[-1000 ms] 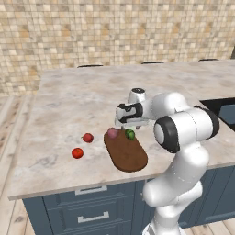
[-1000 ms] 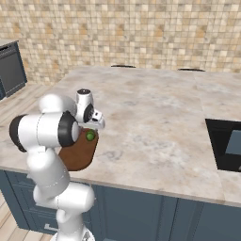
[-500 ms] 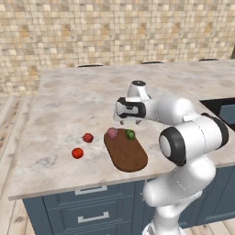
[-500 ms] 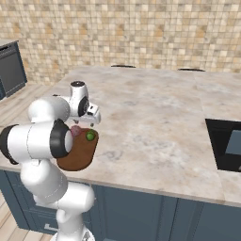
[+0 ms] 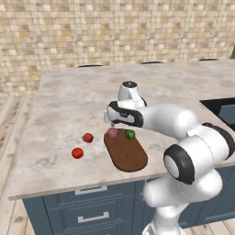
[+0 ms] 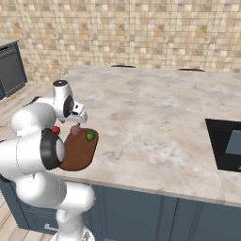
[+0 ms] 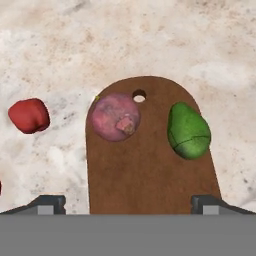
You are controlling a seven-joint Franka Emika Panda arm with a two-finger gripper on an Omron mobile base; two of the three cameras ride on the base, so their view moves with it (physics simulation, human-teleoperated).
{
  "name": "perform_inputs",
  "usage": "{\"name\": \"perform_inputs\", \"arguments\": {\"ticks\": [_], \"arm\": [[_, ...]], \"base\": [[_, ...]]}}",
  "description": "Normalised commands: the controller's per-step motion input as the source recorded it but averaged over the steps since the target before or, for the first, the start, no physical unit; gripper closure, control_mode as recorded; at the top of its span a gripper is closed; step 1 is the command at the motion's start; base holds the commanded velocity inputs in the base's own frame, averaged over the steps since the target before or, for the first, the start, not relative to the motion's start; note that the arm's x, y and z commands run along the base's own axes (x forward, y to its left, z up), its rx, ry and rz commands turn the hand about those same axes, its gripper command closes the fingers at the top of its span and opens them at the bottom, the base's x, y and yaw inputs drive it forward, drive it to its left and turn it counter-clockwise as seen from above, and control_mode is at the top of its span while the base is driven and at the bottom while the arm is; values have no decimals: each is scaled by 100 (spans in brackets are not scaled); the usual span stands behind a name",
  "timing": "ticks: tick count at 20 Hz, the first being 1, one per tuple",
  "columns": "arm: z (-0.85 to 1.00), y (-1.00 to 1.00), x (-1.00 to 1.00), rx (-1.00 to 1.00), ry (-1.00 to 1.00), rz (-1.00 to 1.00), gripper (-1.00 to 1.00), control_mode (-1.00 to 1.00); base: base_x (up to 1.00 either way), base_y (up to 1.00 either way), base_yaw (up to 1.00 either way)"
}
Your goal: Place the avocado, onion, tomato, and bell pepper on the cutting board.
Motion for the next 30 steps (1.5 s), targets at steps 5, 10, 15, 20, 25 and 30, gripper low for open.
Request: {"name": "perform_inputs", "arguments": {"ticks": [5,10,15,20,25,30], "arm": [[1,56,-24,0,-7,3,-100,-100],[0,58,-6,0,-5,5,-100,-100],[0,57,2,-1,0,9,-100,-100],[0,43,6,-1,0,11,-100,-100],[-4,6,25,-2,0,1,-100,-100],[-20,2,26,-5,0,0,-100,-100]], "base": [[0,0,0],[0,0,0],[0,0,0],[0,0,0],[0,0,0],[0,0,0]]}}
